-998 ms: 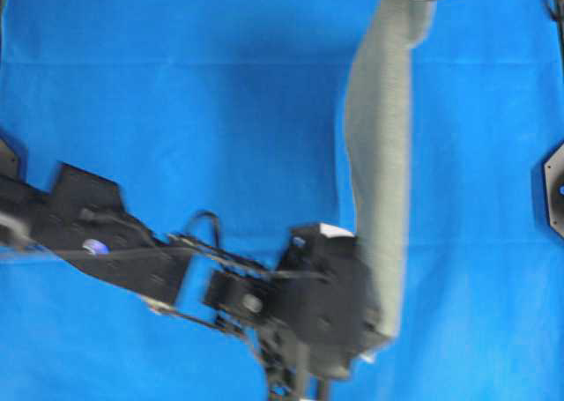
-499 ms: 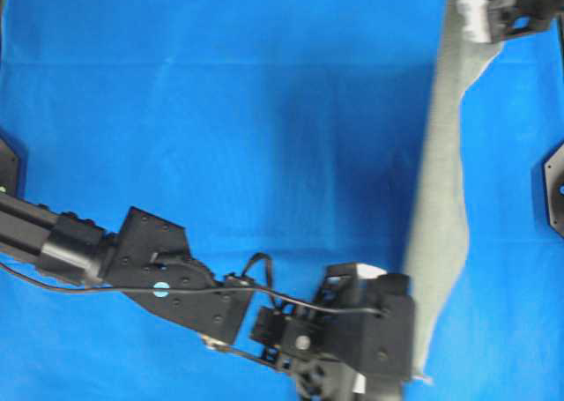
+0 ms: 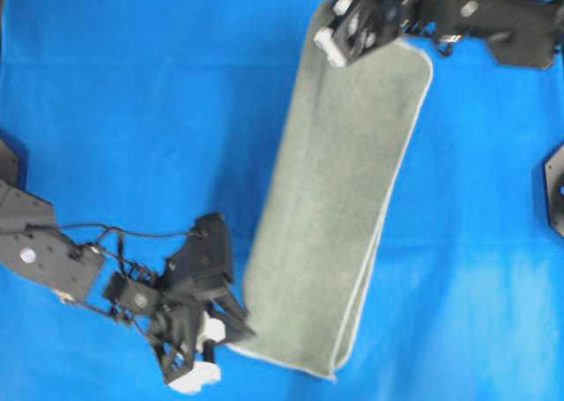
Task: Fold a large towel.
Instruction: 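Lift the folded towel and rotate it to lie lengthwise, then release the towel and move both grippers to its far end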
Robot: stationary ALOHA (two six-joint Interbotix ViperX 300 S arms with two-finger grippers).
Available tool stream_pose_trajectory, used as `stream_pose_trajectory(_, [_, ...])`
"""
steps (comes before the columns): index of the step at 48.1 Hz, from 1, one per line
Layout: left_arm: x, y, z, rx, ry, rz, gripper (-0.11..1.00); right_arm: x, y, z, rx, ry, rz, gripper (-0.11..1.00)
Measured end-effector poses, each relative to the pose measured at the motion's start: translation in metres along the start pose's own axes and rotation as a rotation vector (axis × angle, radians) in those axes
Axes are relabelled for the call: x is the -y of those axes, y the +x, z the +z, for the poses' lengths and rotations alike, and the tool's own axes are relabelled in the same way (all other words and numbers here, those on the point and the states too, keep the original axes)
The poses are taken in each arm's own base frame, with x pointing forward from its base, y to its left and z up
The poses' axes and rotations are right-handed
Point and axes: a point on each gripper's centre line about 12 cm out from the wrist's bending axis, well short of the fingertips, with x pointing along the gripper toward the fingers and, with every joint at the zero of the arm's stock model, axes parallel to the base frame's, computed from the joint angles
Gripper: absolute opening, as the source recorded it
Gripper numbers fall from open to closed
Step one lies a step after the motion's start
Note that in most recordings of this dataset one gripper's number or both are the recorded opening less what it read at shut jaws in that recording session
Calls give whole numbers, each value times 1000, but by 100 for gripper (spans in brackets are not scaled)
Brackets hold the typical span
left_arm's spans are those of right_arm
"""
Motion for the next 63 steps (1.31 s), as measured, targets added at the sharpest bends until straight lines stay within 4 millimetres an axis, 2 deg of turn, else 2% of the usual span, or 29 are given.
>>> stream_pose_trajectory(7, [-22, -2, 2, 4, -17, 44, 4, -2, 12, 1, -3, -61, 0, 3])
stream_pose_trajectory(14, [-30, -2, 8, 15, 31, 62, 4, -1, 12, 4, 9, -85, 6, 4])
stream_pose_trajectory(17, [-32, -2, 9, 17, 59, 66, 9, -1, 12, 5, 16, -87, 12, 4])
stream_pose_trajectory(19, [-32, -2, 10, 17, 77, 67, 18, -2, 12, 5, 20, -92, 17, 4])
stream_pose_trajectory(21, [-32, -2, 12, 21, 87, 67, 29, -3, 12, 6, 27, -104, 23, 13])
stream_pose_trajectory(27, [-32, -2, 13, 24, 102, 67, 66, -6, 12, 6, 48, -177, 45, 51])
stream_pose_trajectory(29, [-32, -2, 12, 20, 106, 67, 74, -8, 12, 4, 55, -215, 57, 62])
stream_pose_trajectory(31, [-32, -2, 12, 15, 112, 71, 78, -9, 12, 2, 58, -237, 65, 67])
stream_pose_trajectory(37, [-31, -9, 13, -5, 128, 84, 77, -11, 7, -1, 76, -268, 89, 62])
stream_pose_trajectory(43, [-24, -27, 19, -17, 154, 89, 76, -14, -8, 3, 108, -278, 104, 62])
stream_pose_trajectory(53, [-15, -74, 30, -2, 229, 80, 76, -20, -50, 10, 189, -283, 138, 62])
stream_pose_trajectory(63, [-39, -109, 49, 96, 288, 122, 76, -18, -98, -1, 256, -259, 183, 62])
